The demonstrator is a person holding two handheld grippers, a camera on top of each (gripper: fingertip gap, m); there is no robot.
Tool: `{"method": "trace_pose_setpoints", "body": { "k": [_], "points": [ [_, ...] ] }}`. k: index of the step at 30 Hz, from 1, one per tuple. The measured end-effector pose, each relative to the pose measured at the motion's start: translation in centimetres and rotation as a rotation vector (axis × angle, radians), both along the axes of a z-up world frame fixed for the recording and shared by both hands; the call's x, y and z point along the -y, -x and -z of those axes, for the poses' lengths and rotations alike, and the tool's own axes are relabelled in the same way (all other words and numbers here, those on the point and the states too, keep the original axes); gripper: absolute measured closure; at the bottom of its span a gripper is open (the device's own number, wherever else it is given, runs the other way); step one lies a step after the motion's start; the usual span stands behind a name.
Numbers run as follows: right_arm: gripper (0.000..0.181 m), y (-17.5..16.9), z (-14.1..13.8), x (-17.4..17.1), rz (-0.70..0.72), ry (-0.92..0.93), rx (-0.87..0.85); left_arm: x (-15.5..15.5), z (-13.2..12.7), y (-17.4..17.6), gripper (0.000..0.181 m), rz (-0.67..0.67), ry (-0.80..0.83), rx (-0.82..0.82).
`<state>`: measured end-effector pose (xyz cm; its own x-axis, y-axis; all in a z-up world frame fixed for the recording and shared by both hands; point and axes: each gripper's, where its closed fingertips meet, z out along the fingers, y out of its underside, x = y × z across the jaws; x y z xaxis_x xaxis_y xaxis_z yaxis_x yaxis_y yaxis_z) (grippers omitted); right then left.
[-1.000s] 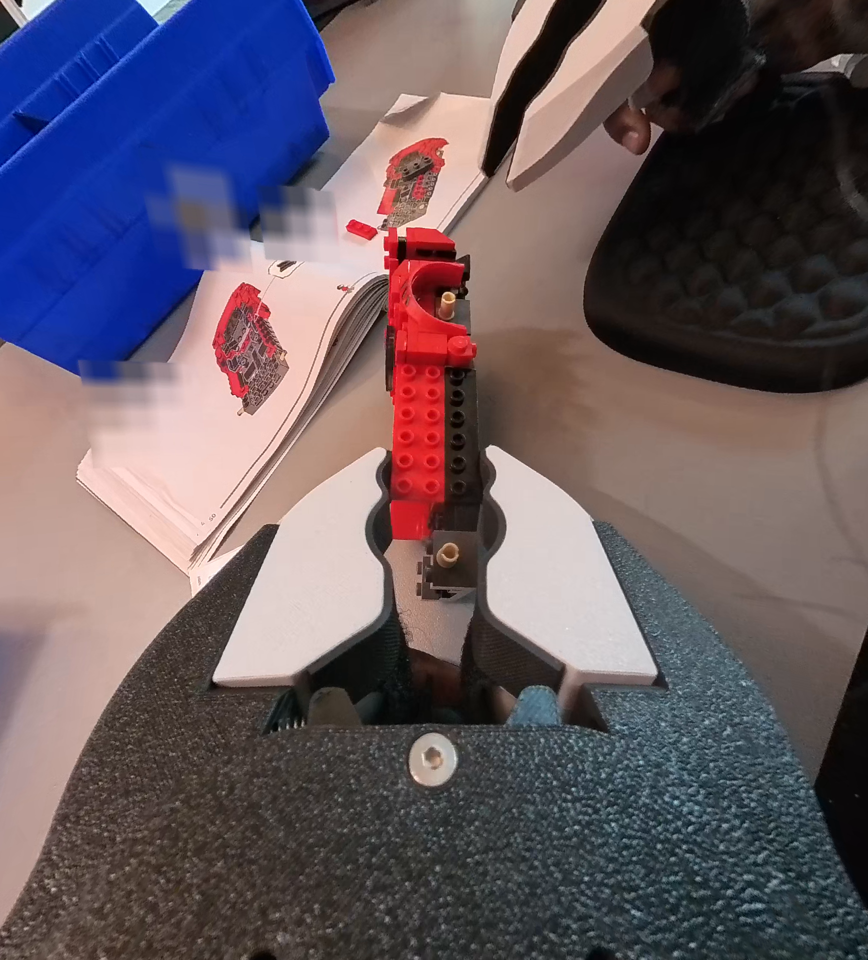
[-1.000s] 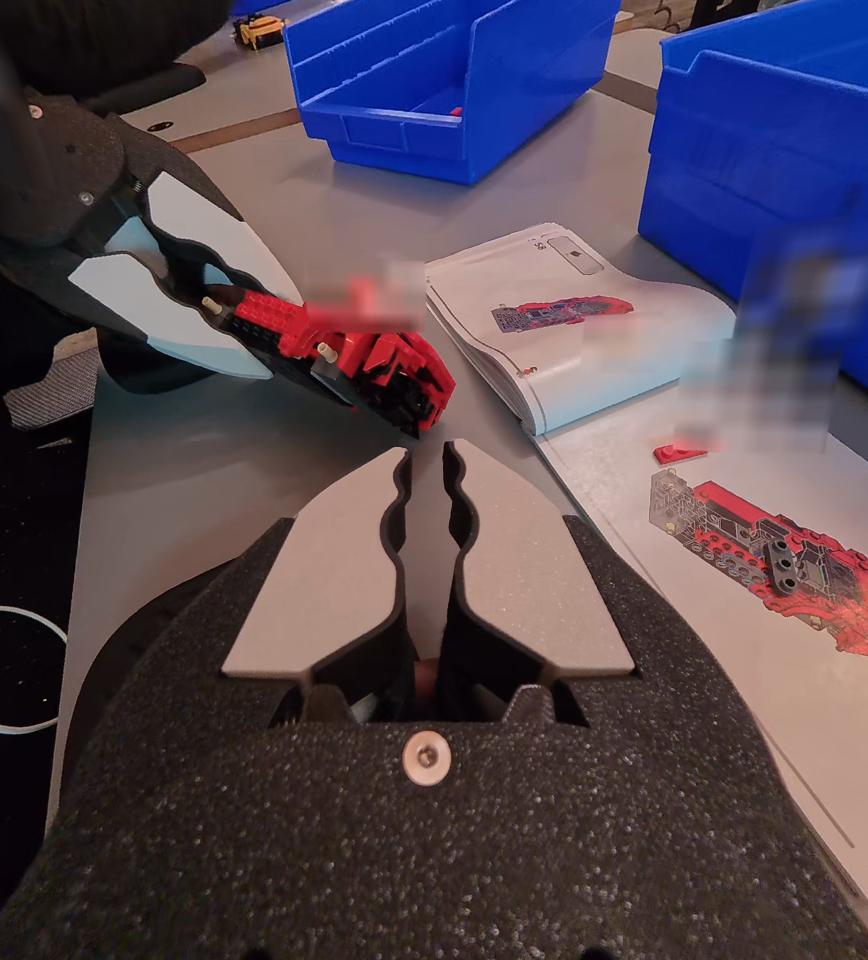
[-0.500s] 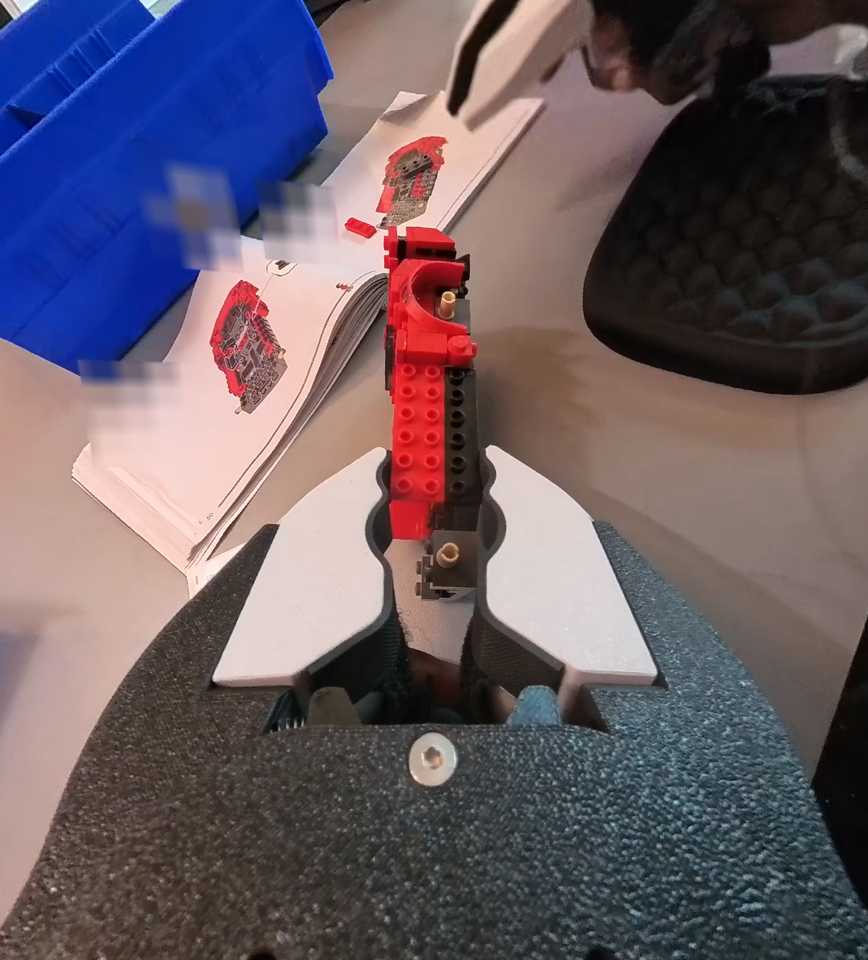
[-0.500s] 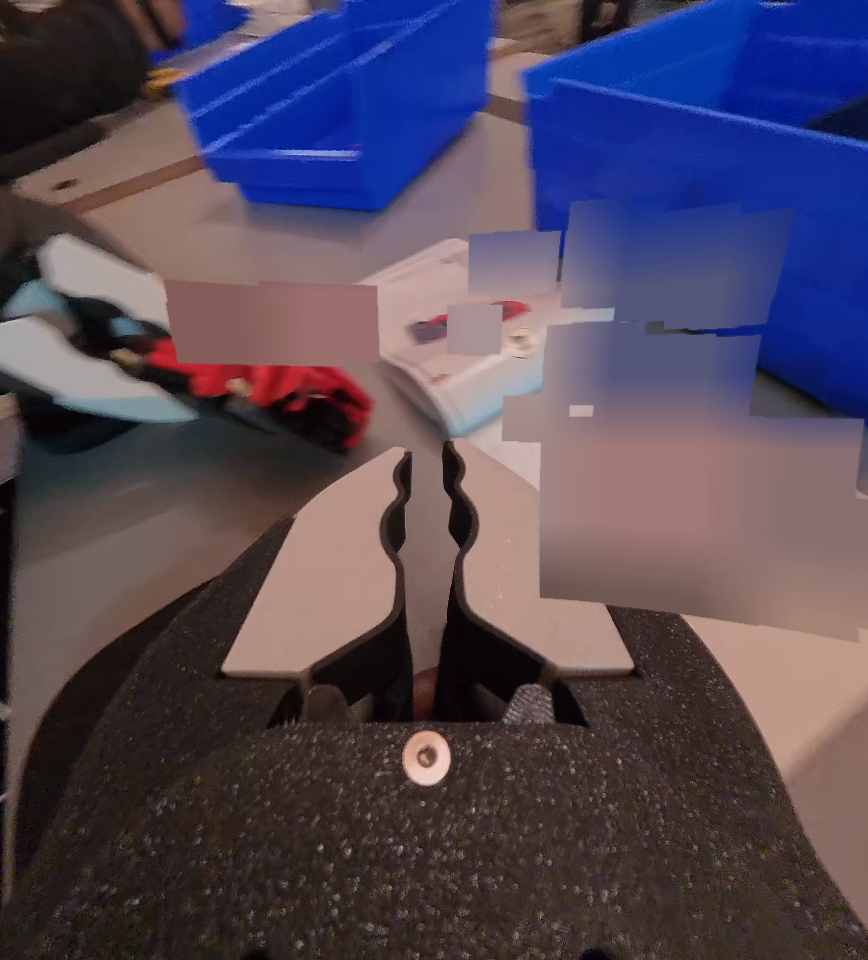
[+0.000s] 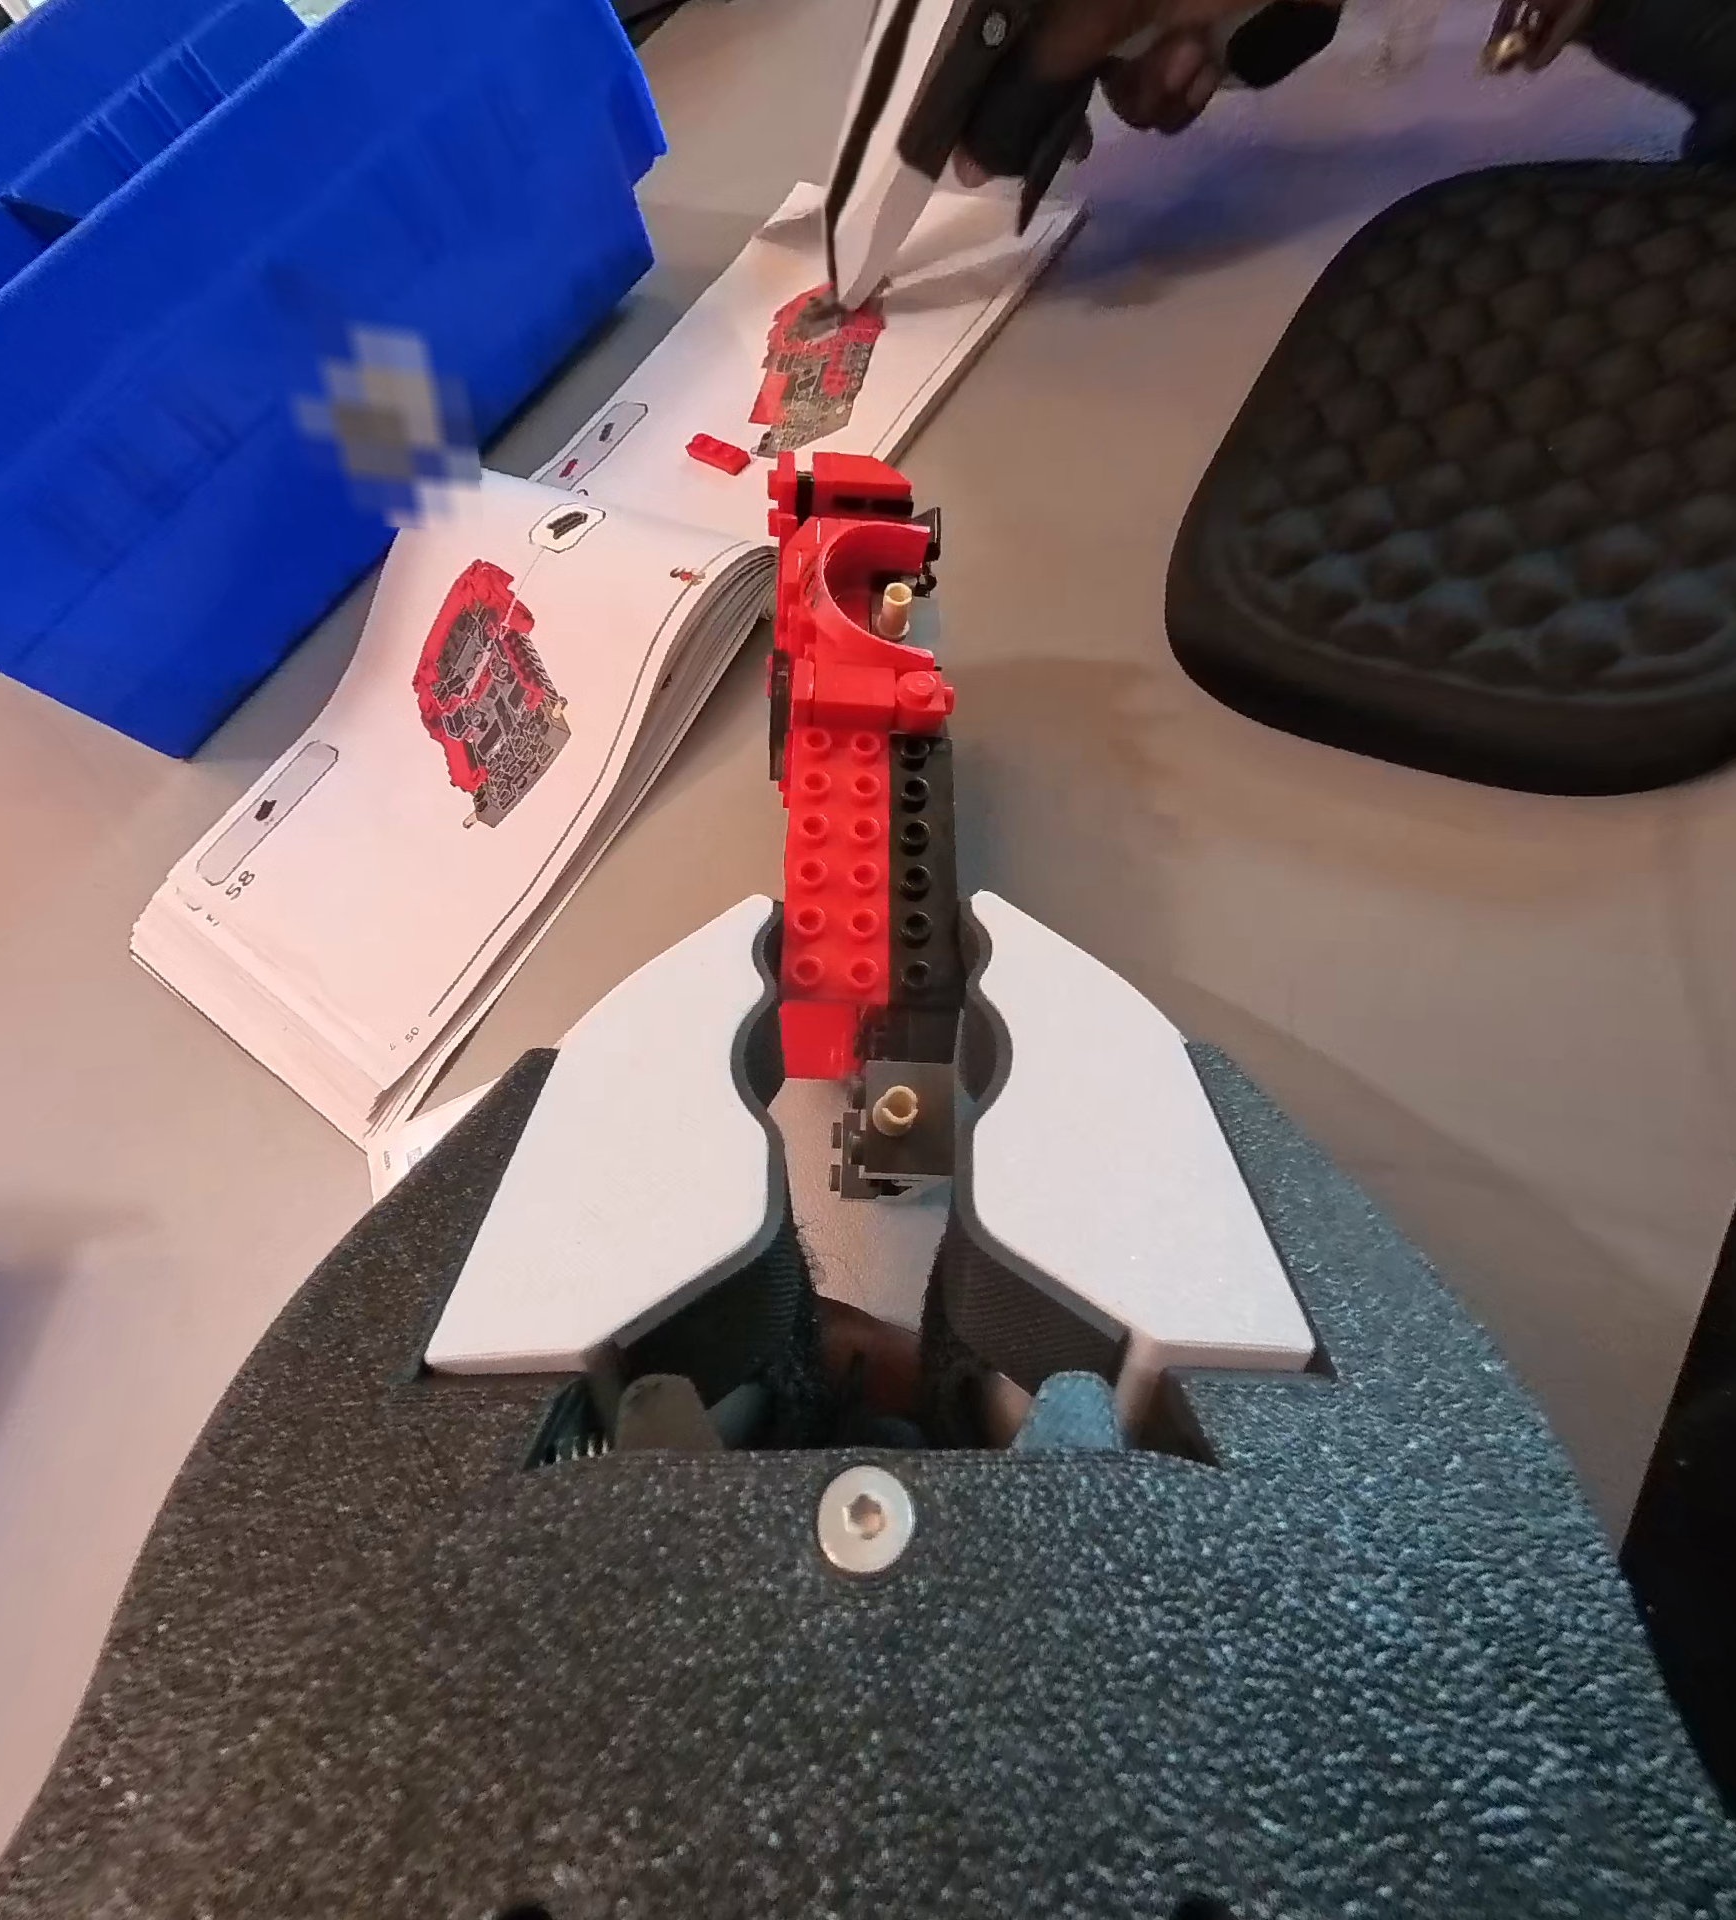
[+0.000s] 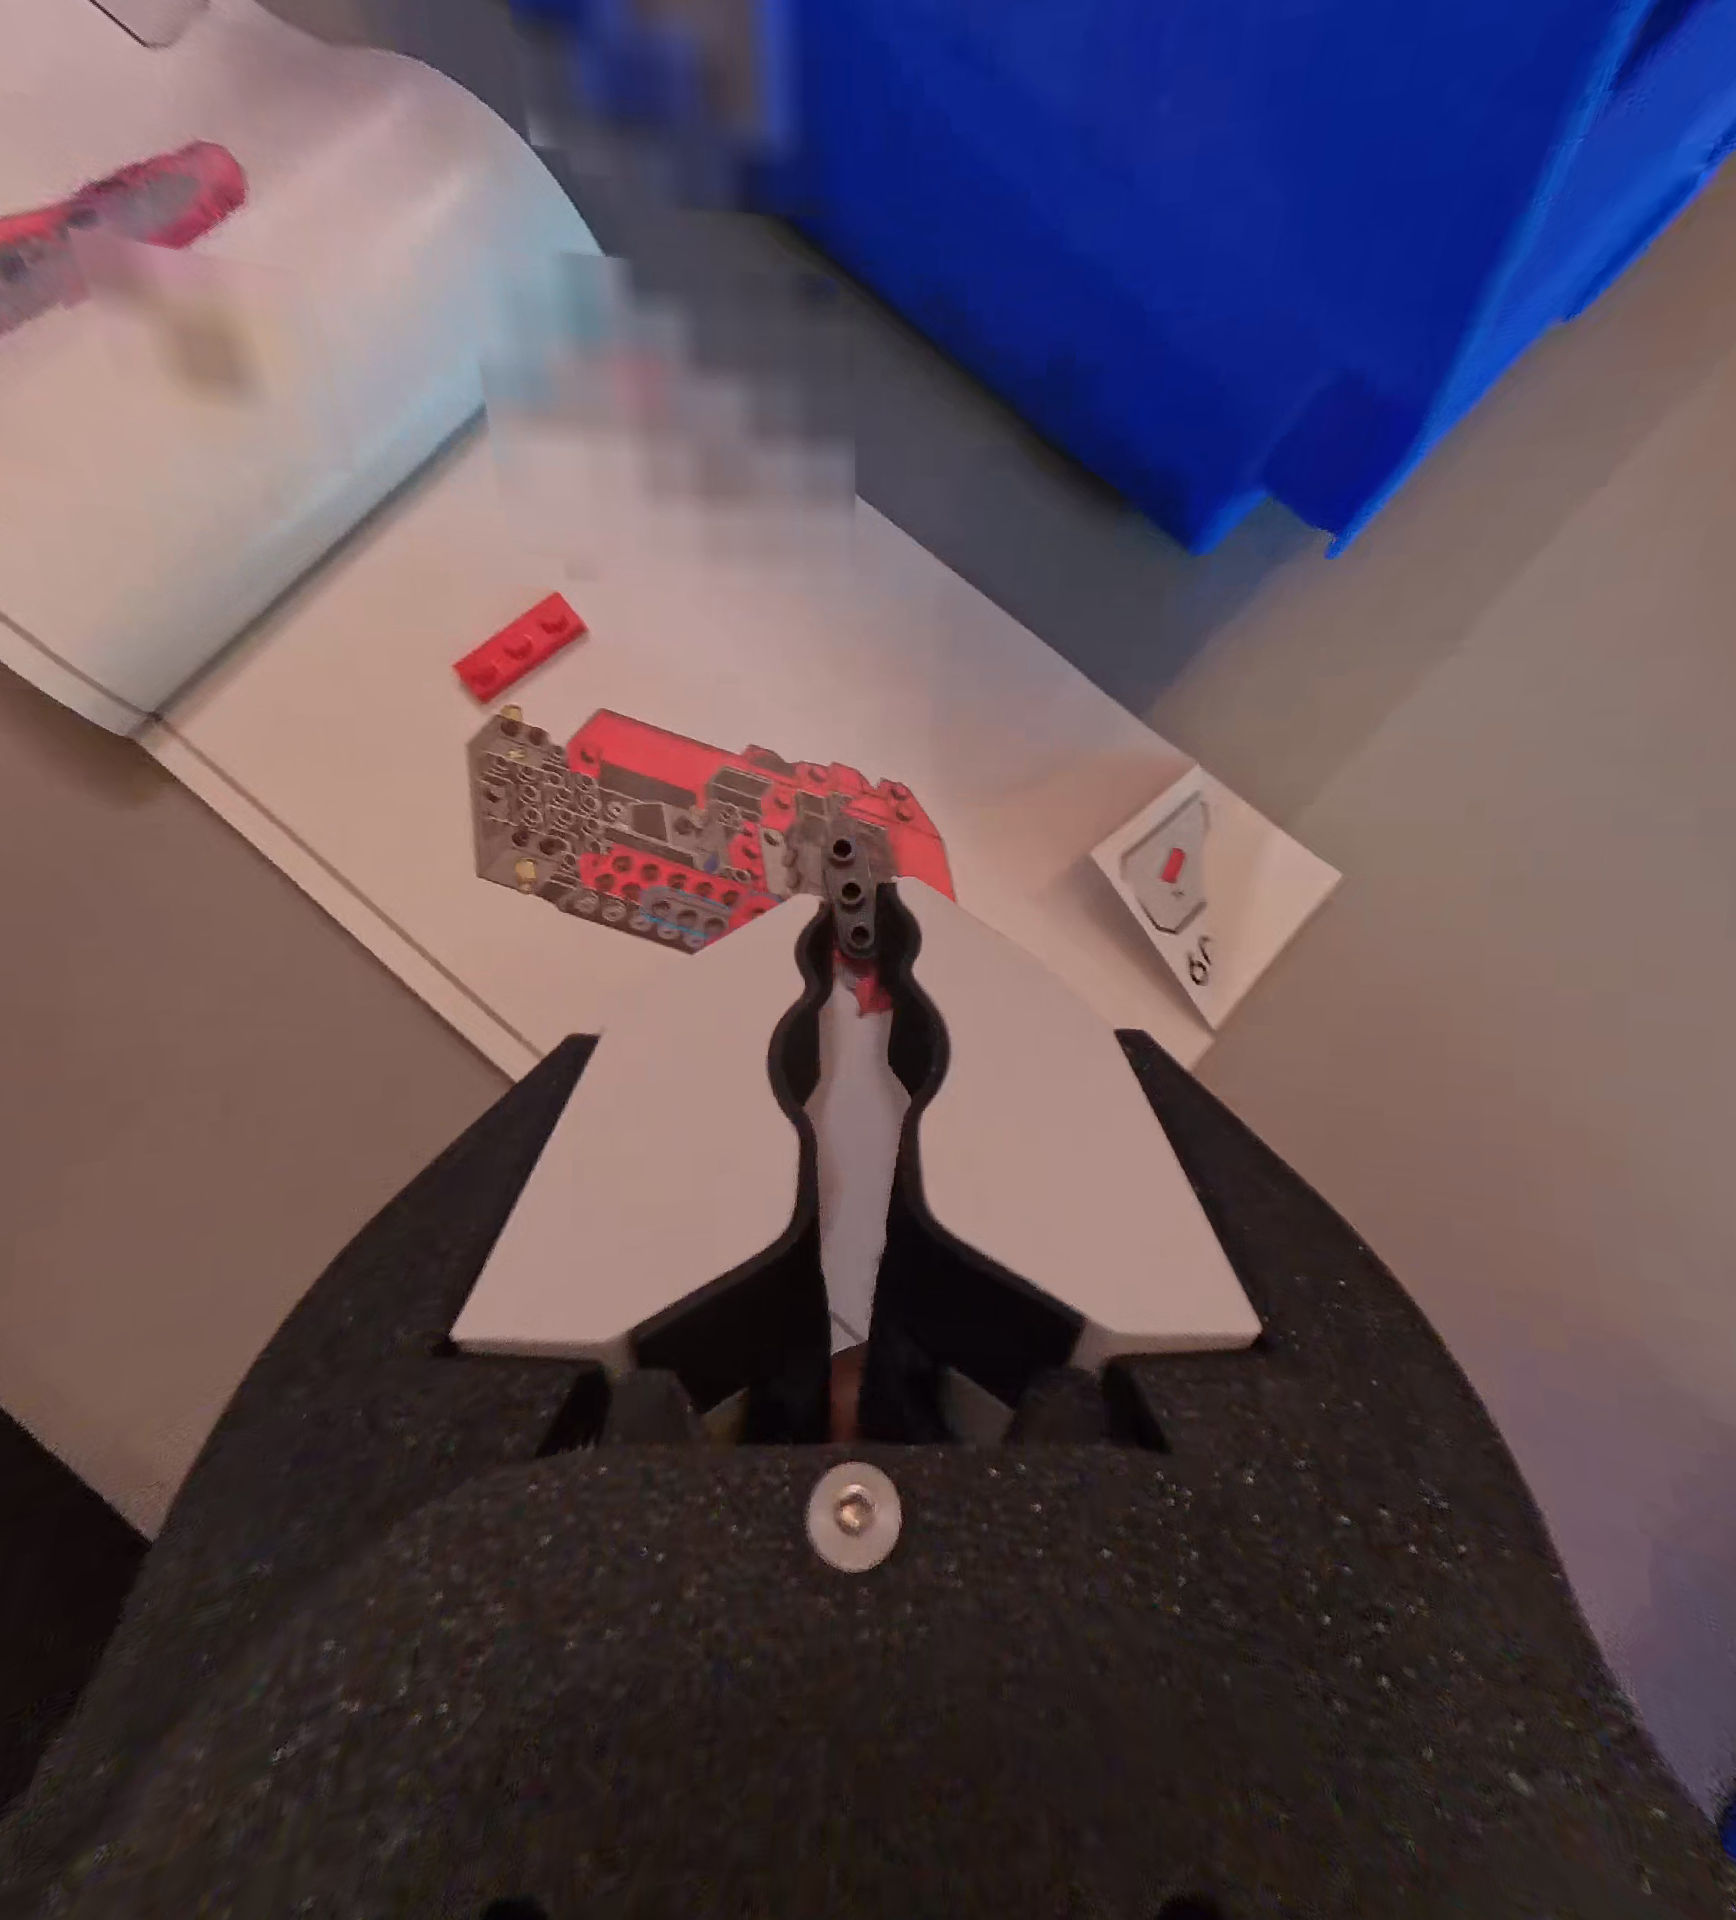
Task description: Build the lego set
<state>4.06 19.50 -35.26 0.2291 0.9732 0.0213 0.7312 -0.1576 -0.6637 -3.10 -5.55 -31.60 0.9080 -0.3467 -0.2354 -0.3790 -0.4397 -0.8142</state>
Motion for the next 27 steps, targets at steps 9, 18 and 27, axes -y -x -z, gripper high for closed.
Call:
{"method": "trace_pose_setpoints", "body": {
  "k": [9,18,27],
  "points": [
    [0.170,-2.4,-0.3,-0.3,0.079,0.019,0.019,0.0,0.0,0.0,0.152,0.003,0.001,-0.002],
    [0.160,1.1,-4.5,4.4,-0.224,0.084,-0.159,0.0,0.1,0.0,0.152,0.006,0.009,0.020],
    [0.161,6.7,-5.3,7.7,-0.858,-0.031,0.013,0.0,0.2,-0.2,0.152,0.024,0.037,0.052]
  ]
}}
